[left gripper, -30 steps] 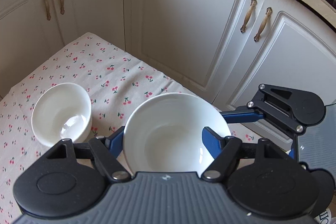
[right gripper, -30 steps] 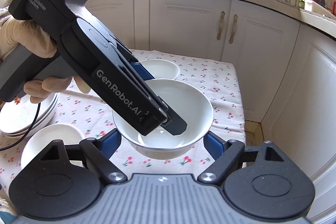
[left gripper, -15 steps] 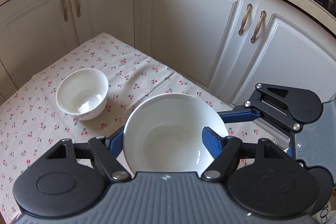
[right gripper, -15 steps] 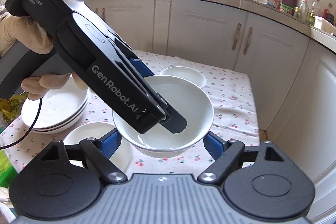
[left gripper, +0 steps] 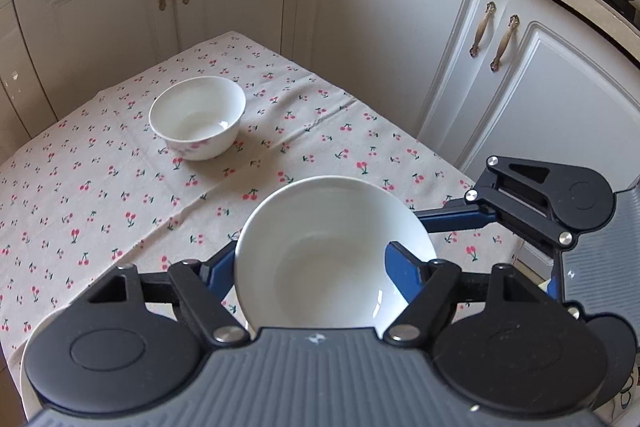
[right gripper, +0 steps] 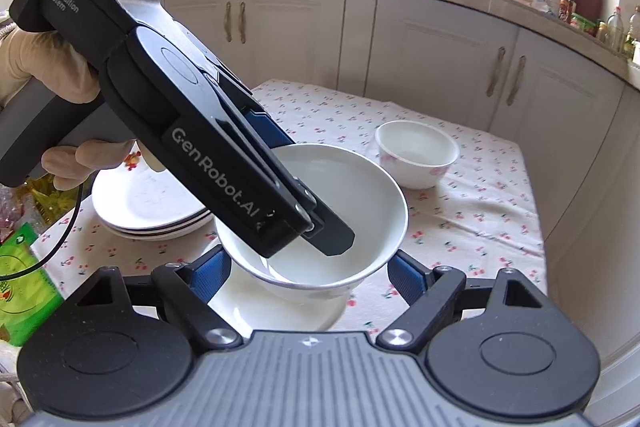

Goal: Organize plates and bowls
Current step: 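Lower the held white bowl into the other white bowl with the left gripper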

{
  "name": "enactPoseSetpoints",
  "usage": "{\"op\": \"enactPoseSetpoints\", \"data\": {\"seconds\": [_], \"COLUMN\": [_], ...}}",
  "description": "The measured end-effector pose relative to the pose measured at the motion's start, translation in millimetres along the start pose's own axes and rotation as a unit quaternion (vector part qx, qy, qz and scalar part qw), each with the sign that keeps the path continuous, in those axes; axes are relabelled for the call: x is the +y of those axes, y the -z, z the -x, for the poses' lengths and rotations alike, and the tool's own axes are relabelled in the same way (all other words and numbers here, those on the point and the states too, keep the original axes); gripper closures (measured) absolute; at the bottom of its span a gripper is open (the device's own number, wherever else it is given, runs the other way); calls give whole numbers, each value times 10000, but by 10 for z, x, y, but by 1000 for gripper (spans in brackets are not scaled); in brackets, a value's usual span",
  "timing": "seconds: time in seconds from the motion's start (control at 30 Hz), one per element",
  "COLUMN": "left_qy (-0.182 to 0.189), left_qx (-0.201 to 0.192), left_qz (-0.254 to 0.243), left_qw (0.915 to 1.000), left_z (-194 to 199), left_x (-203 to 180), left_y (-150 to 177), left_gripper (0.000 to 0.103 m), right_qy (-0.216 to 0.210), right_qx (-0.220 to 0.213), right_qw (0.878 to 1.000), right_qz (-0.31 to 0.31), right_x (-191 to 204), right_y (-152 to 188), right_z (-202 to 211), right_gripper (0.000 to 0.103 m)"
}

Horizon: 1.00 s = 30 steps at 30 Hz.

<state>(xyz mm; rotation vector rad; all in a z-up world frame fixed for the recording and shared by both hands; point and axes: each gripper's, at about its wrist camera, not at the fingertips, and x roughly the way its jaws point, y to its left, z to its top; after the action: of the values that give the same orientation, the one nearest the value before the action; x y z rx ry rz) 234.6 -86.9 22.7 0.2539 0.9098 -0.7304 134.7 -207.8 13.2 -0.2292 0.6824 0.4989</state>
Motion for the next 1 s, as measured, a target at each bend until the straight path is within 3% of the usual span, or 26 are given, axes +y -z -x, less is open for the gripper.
{"op": "enactPoseSetpoints", "data": {"seconds": [0.4,1.0], "left_qy": [149,273], "left_qx": [51,143], "left_qz": [190,230], "left_qw": [9997,9993], "left_z": [-29,-159], "left_x": [93,133], "left_y": [235,303], "left_gripper": [27,27], "right_qy": [-125,-155], "right_qx": [217,383], "right_qw": [9997,9991], "right_qz": [-47,-84], "right_x": [124,121], "right_y": [81,126], "right_z": [-115,-190], "right_gripper": [14,14]}}
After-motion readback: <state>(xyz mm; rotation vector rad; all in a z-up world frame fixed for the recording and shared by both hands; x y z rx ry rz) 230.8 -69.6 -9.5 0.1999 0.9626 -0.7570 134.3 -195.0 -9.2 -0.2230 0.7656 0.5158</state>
